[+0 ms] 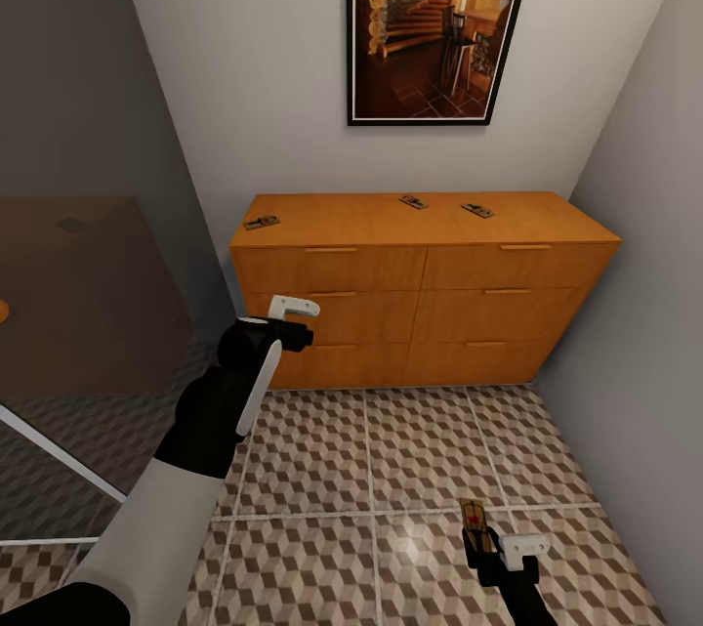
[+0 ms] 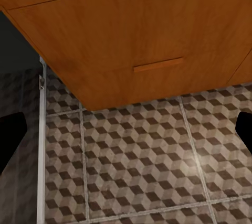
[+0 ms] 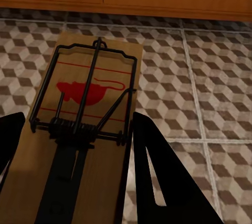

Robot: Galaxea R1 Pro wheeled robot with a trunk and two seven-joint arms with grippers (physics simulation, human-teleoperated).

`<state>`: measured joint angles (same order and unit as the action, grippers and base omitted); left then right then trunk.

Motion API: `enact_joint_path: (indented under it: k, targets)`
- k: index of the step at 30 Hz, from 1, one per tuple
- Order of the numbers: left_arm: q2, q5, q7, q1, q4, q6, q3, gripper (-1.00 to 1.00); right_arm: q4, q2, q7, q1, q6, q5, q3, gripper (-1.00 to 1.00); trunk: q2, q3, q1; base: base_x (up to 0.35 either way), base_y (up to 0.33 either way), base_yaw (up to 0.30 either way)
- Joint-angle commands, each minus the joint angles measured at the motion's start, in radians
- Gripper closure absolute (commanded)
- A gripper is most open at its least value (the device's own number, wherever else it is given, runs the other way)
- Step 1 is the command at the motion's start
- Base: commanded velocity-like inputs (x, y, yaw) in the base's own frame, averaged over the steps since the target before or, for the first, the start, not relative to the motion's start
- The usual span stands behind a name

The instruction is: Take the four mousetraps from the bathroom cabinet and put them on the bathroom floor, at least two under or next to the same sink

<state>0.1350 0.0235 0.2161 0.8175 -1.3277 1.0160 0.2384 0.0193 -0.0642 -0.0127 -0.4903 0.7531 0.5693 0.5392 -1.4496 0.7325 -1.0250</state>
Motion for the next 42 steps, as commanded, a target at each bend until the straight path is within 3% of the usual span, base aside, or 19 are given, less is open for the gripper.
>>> enact_joint_path:
  k: [1, 18, 42]
  targets:
    - [0.000, 0.003, 0.005, 0.001, -0.001, 0.004, 0.001, -1.00, -0.001, 0.000, -0.005, -0.001, 0.003, 0.003, 0.008, 1.00, 0.000, 0.001, 0.000, 0.085, -0.079, 0.000]
    - [0.000, 0.003, 0.005, 0.000, 0.001, 0.004, 0.001, -1.00, -0.002, 0.001, -0.005, -0.001, 0.002, 0.004, 0.008, 1.00, 0.000, 0.001, 0.000, 0.205, -0.199, 0.000]
    - [0.000, 0.000, 0.006, 0.000, 0.002, 0.001, -0.001, -1.00, -0.002, 0.003, -0.006, -0.001, 0.002, 0.004, 0.008, 1.00, 0.000, 0.001, 0.000, 0.011, -0.253, 0.000]
